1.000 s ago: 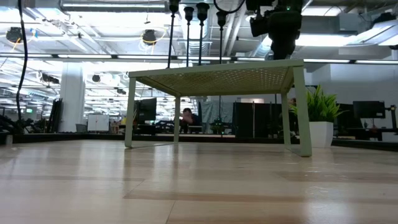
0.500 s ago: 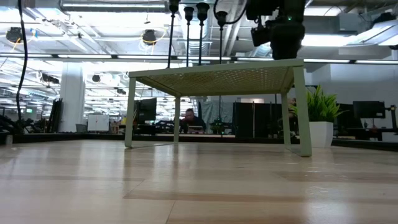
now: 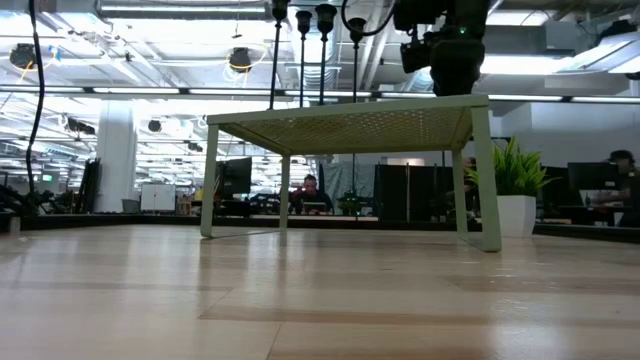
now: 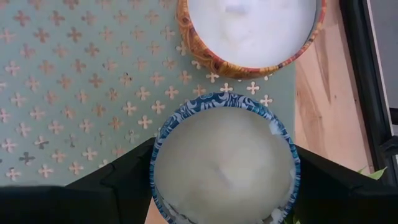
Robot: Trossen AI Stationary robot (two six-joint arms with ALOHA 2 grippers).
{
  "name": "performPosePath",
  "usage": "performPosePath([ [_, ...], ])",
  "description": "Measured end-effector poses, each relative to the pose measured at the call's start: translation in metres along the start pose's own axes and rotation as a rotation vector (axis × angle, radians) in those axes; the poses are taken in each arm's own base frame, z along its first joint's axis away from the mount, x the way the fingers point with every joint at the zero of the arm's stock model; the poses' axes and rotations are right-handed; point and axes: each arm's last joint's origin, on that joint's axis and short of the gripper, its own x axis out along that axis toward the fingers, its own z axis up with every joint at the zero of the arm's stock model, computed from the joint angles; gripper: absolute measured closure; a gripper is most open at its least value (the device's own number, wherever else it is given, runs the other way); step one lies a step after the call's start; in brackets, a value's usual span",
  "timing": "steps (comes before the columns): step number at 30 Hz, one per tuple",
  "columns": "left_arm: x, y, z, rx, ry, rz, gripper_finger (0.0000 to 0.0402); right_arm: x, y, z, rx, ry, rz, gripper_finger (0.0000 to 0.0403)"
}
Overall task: Pick & Place candle stick holders
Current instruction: Put the blue scented candle on the shelf
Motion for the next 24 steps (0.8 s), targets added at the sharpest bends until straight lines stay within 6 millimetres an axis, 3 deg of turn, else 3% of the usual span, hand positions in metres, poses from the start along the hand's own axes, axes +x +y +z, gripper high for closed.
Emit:
performPosePath([
  [10,0.0,0.0,0.0,-0.001,-0.001,-0.001,0.0082,0.0,0.0,-0.001,-0.018,0.007,0.013,0.0074],
  [17,0.0,-0.001,0.001,-0.005,-0.005,-0.006,0.0082,0.0,-0.004,-0.001,-0.012,0.009,0.0,0.0067],
  [24,0.0,-0.001,0.001,-0.009,-0.008,-0.01,0.0082,-0.034,-0.012,-0.001,-0.014,-0.049,-0.039,0.007],
])
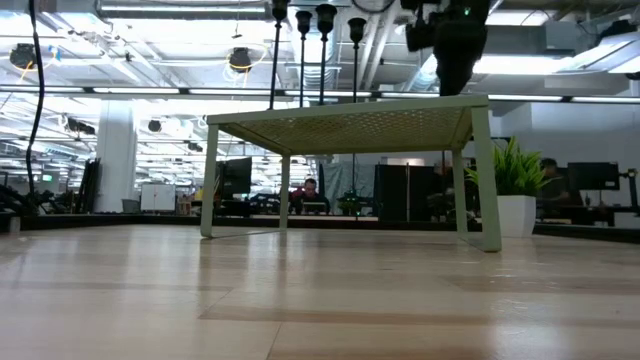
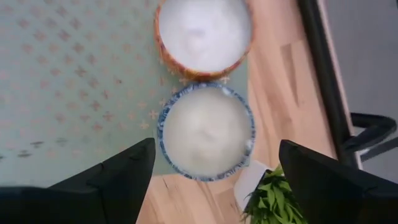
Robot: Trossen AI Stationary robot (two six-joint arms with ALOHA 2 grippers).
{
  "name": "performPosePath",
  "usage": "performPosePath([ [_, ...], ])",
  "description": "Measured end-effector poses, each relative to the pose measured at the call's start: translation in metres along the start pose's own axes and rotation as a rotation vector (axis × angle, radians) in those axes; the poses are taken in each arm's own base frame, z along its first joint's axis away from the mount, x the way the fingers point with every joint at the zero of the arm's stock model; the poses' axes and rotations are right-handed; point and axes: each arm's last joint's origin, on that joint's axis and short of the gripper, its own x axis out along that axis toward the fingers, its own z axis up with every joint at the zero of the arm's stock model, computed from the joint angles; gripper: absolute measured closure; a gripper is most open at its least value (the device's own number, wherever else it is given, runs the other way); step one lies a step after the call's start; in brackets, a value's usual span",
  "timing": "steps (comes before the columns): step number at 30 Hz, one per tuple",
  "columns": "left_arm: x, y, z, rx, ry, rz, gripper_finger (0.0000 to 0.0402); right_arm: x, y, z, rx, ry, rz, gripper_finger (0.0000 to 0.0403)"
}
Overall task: Pick & Place candle stick holders
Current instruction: Put the blue scented candle on the shelf, then put the brown and white scented candle on the shelf
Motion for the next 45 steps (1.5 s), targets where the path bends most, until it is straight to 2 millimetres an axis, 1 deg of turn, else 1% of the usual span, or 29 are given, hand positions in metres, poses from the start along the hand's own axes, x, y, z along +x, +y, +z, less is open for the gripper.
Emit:
performPosePath([
  [2,0.0,0.0,0.0,-0.001,-0.001,-0.001,0.0082,-0.01,0.0,-0.001,0.001,-0.025,0.002,0.007],
  [4,0.0,0.0,0.0,-0.002,-0.001,-0.002,0.0082,-0.021,0.002,-0.006,0.008,-0.017,0.011,0.0069],
  [6,0.0,0.0,0.0,-0.004,-0.003,-0.004,0.0082,-0.033,0.007,-0.015,0.016,0.018,0.041,0.0069],
  [8,0.0,0.0,0.0,-0.004,-0.003,-0.004,0.0082,-0.048,0.016,-0.028,0.033,0.056,0.082,0.007],
  [10,0.0,-0.001,0.0,-0.004,-0.003,-0.005,0.0082,-0.063,0.028,-0.046,0.051,0.086,0.118,0.0071],
  [12,0.0,0.0,0.0,-0.004,-0.003,-0.005,0.0082,-0.074,0.045,-0.061,0.06,0.081,0.157,0.0072],
  [15,0.0,0.0,0.0,-0.004,-0.003,-0.004,0.0082,-0.084,0.074,-0.088,0.08,0.071,0.218,0.0072],
  [17,0.0,0.0,0.0,-0.002,-0.003,-0.004,0.0082,-0.085,0.093,-0.107,0.104,0.097,0.241,0.0072],
  [20,0.0,0.0,0.0,0.005,-0.003,-0.004,0.0082,-0.077,0.123,-0.13,0.151,0.134,0.249,0.0072],
  [23,0.0,0.0,0.0,0.006,-0.003,-0.004,0.0082,-0.063,0.155,-0.147,0.215,0.151,0.276,0.0072],
  [27,0.0,0.0,0.0,0.008,-0.003,-0.004,0.0082,-0.034,0.2,-0.16,0.272,0.174,0.287,0.0072],
  [30,0.0,0.0,0.0,0.008,-0.003,-0.004,0.0082,-0.014,0.226,-0.164,0.264,0.196,0.257,0.0072],
  [32,0.0,0.0,0.0,0.008,-0.003,-0.004,0.0082,-0.002,0.237,-0.165,0.243,0.234,0.224,0.0072],
  [36,0.0,0.0,0.0,0.007,-0.003,-0.004,0.0082,0.017,0.251,-0.166,0.169,0.282,0.159,0.0069],
  [41,0.0,-0.001,0.0,-0.004,-0.004,-0.006,0.0082,0.03,0.26,-0.166,0.138,0.299,0.128,0.0061],
  [45,0.0,-0.001,0.001,-0.009,-0.008,-0.011,0.0082,0.036,0.265,-0.167,0.115,0.341,0.134,0.0043],
])
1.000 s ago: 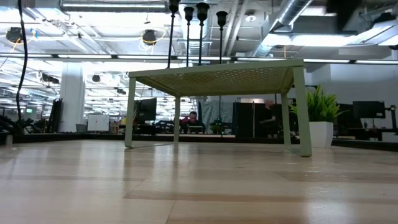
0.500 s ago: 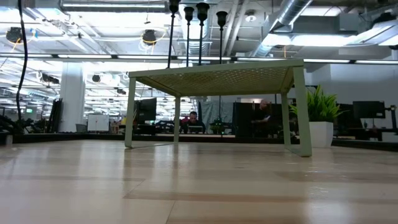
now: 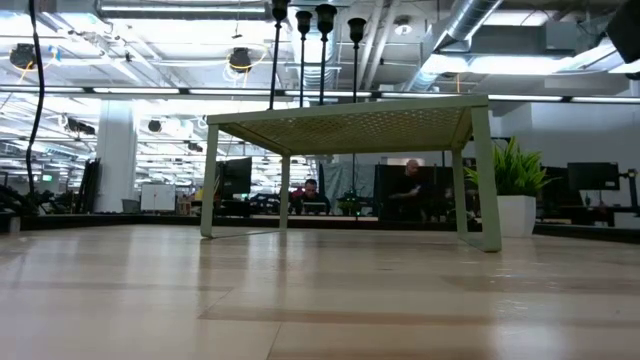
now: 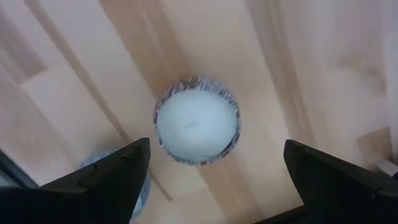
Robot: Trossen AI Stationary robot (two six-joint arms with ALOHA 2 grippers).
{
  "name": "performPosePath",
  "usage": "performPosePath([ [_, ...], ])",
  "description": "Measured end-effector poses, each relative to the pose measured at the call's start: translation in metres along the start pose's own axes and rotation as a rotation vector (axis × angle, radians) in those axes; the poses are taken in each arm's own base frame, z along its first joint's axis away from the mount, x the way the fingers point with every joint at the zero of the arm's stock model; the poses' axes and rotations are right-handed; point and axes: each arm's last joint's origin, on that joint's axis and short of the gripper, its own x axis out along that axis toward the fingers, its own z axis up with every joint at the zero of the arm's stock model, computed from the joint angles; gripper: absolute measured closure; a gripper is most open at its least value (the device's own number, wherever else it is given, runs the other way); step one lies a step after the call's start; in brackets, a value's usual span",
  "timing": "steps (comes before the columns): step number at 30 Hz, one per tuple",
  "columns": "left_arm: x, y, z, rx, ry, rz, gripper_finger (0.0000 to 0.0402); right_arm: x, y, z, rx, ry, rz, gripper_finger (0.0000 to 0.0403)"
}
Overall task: Pick & Place candle stick holders
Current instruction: Put the brown and white scented candle on the shelf
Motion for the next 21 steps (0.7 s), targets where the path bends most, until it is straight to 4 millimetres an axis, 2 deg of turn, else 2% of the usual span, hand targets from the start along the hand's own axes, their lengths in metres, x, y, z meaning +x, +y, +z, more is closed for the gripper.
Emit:
performPosePath([
  [8,0.0,-0.001,0.0,-0.004,-0.004,-0.004,0.0082,-0.003,-0.004,0.0,-0.029,0.009,0.049,0.0027],
  [15,0.0,-0.001,0.001,-0.025,-0.005,-0.007,0.0082,0.021,-0.008,-0.003,-0.011,0.026,0.115,0.0027],
  [21,0.0,-0.001,0.001,-0.034,-0.006,-0.007,0.0082,0.032,-0.013,-0.004,-0.026,0.023,0.105,0.0027],
])
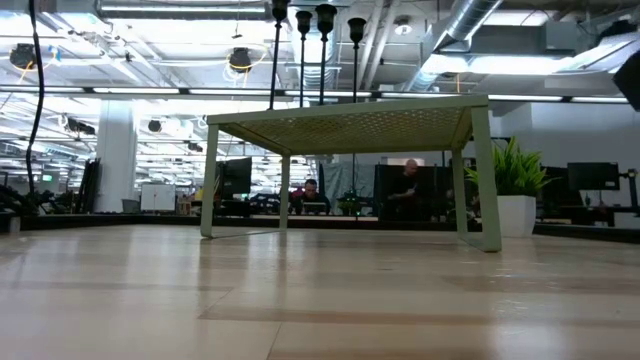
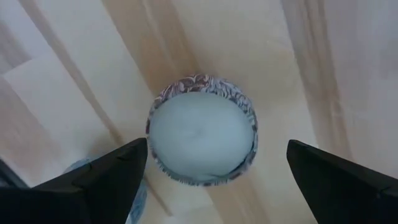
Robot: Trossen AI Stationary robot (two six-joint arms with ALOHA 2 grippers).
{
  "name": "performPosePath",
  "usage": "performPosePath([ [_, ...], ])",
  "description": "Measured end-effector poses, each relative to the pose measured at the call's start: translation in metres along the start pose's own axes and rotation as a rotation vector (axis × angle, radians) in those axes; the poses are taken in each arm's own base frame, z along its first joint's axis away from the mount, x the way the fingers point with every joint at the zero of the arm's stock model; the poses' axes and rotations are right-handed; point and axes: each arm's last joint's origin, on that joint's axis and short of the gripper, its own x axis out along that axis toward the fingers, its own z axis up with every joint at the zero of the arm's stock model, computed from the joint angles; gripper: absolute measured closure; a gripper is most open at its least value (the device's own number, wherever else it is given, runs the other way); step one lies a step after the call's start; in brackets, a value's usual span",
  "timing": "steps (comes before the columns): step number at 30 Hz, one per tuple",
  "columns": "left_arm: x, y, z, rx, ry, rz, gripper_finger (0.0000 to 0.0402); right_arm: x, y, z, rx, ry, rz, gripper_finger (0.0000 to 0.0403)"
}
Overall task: Pick & Place candle stick holders
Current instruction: Put the brown and white scented candle on the shelf
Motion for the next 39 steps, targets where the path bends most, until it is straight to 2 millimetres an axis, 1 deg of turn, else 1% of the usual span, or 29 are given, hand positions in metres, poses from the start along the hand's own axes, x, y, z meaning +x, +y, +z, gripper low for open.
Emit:
performPosePath([
  [3,0.0,0.0,0.0,-0.001,-0.001,0.001,0.0082,0.006,-0.001,0.0,-0.007,-0.008,0.018,0.0027],
  [7,0.0,0.0,0.0,-0.015,-0.001,0.002,0.0082,0.013,0.002,0.002,-0.013,-0.04,0.095,0.0027],
  [13,0.0,0.0,0.0,-0.015,-0.001,0.002,0.0082,0.019,-0.005,0.0,-0.005,-0.048,0.046,0.0036],
  [20,0.0,0.0,0.0,-0.015,-0.001,0.002,0.0082,0.019,-0.005,0.001,-0.025,-0.052,0.05,0.0075],
  [25,0.0,0.0,0.0,-0.015,-0.001,0.001,0.0082,0.019,-0.006,0.003,-0.027,-0.052,0.051,0.0113],
  [28,0.0,0.0,0.0,-0.015,-0.001,0.001,0.0082,0.017,-0.006,0.003,-0.043,-0.051,0.048,0.0128],
  [30,0.0,0.0,0.0,-0.015,-0.001,0.001,0.0082,0.014,-0.005,0.003,-0.052,-0.046,0.036,0.0129],
  [33,0.0,0.0,0.0,-0.015,-0.001,0.002,0.0082,0.001,-0.001,0.004,-0.079,-0.04,0.024,0.0125],
  [39,0.0,0.0,0.0,-0.014,0.0,0.002,0.0082,-0.041,0.002,0.012,-0.126,-0.048,0.008,0.0121],
])
